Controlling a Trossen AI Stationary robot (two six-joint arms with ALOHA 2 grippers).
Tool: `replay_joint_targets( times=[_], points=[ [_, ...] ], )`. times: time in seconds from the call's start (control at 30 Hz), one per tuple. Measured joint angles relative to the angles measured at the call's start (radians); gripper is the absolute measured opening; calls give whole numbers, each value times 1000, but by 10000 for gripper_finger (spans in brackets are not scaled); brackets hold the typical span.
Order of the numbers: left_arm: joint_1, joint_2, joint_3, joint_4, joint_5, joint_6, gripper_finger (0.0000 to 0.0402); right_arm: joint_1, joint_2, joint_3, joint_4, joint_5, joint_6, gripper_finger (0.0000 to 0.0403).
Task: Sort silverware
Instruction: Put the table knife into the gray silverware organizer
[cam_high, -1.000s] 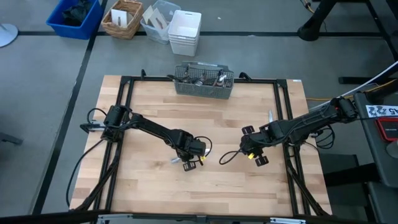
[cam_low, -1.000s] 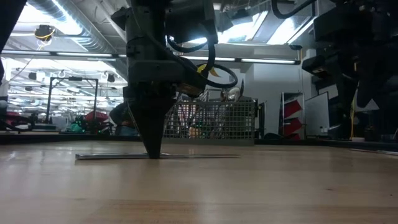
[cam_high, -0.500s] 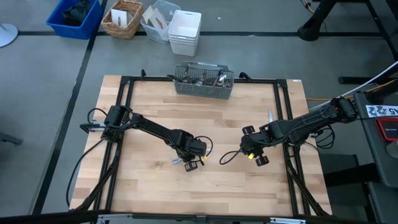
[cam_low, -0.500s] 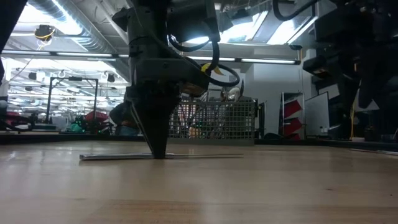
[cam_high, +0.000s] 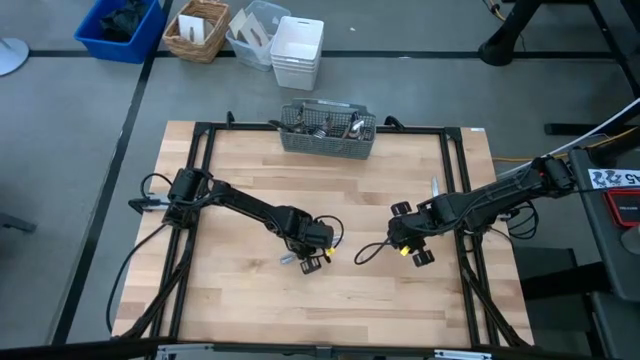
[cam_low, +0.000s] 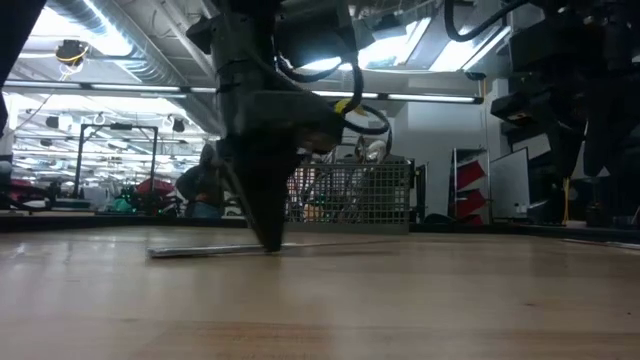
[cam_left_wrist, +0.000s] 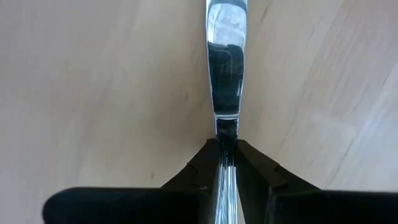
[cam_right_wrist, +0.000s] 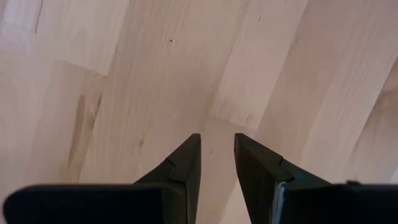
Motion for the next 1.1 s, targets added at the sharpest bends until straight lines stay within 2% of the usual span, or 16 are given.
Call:
replay_joint_targets(
  times=[0.5, 0.77, 1.1],
  points=[
    [34, -138, 1, -26, -154, -11, 32, 0, -46, 0, -40, 6, 0, 99],
    [90, -237, 1, -90, -302, -3, 34, 0, -158, 0, -64, 71, 0, 99],
    [201, -396, 1, -101, -508, 106, 39, 0, -265, 0, -74, 133, 0, 99]
  ],
)
